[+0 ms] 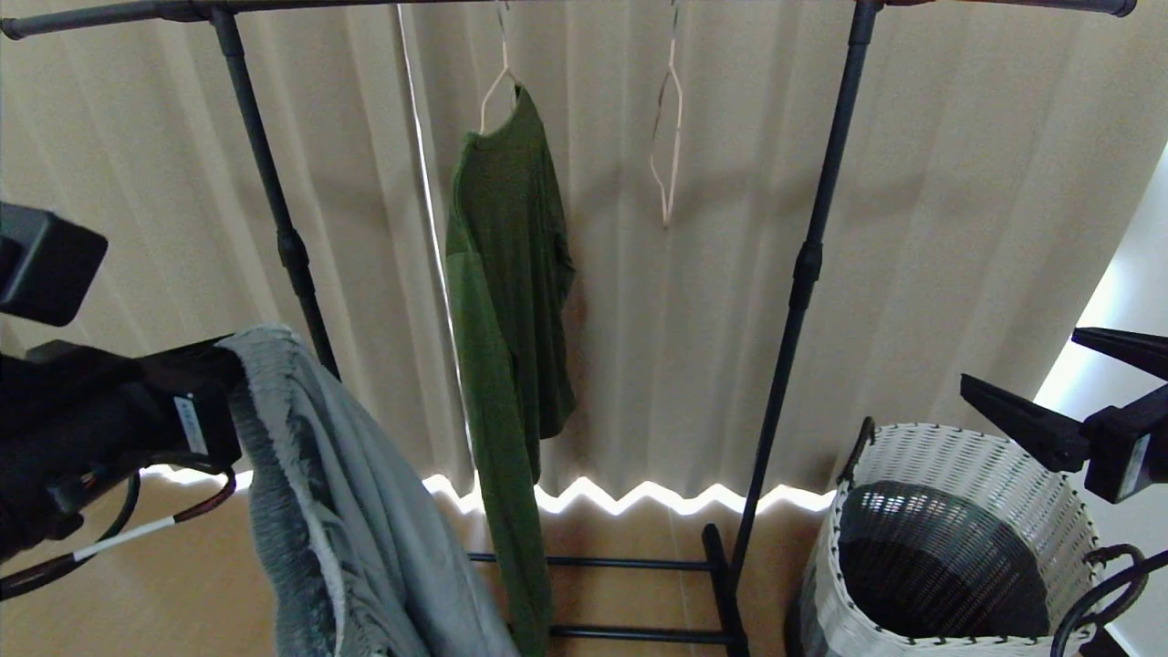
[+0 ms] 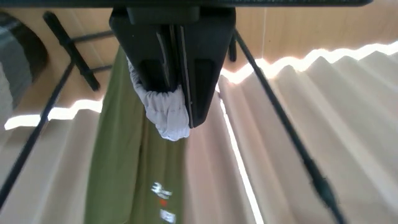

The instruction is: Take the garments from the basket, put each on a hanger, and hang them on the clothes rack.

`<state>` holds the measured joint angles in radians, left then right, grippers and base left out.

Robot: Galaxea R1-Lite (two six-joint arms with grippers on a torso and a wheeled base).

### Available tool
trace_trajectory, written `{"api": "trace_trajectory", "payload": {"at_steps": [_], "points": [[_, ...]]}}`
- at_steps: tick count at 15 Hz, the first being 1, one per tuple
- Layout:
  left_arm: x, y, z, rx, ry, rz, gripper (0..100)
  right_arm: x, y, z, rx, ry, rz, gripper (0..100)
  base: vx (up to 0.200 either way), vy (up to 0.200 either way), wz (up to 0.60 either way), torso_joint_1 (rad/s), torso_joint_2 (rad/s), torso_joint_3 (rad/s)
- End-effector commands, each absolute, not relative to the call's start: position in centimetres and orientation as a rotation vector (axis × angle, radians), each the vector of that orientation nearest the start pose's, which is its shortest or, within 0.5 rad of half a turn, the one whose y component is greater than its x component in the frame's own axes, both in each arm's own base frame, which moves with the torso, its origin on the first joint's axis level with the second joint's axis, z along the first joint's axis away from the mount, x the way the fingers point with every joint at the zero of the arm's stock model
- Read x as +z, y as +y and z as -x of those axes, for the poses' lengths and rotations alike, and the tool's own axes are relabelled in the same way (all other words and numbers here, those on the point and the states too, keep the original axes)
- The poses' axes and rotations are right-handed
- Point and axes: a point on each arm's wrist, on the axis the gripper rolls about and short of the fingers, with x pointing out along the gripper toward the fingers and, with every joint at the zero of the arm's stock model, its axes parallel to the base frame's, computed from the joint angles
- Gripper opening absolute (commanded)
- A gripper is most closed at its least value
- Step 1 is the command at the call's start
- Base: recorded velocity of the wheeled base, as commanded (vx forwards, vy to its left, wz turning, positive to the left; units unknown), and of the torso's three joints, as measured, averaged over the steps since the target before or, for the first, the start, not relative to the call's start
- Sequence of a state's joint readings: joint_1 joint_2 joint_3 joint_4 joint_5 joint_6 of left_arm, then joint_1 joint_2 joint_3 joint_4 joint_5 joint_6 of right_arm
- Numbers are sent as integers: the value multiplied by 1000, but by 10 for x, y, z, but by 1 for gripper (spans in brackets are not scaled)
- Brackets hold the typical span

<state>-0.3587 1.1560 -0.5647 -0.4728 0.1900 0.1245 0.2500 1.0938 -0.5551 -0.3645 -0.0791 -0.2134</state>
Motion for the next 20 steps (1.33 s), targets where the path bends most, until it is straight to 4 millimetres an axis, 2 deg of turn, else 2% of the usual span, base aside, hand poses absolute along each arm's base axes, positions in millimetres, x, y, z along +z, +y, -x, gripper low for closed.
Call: {"api": "trace_trajectory", "payload": {"at_steps": [1,3,8,15,20], "points": [[208,-42,-139,-175,120,-152,0,218,28,-143,152,159,279,100,0,0,0,0,0,0],[209,-41,-131,-218,98,-151,0,215,27,-141,144,164,319,100,0,0,0,0,0,0],[208,-34,-134,-168,104,-148,0,218,19,-137,99,143,353,100,0,0,0,0,0,0],[206,-34,-134,-170,115,-152,0,203,15,-122,89,156,352,100,0,0,0,0,0,0],[202,-34,-134,-168,127,-154,0,201,14,-118,85,137,347,100,0,0,0,0,0,0]]}}
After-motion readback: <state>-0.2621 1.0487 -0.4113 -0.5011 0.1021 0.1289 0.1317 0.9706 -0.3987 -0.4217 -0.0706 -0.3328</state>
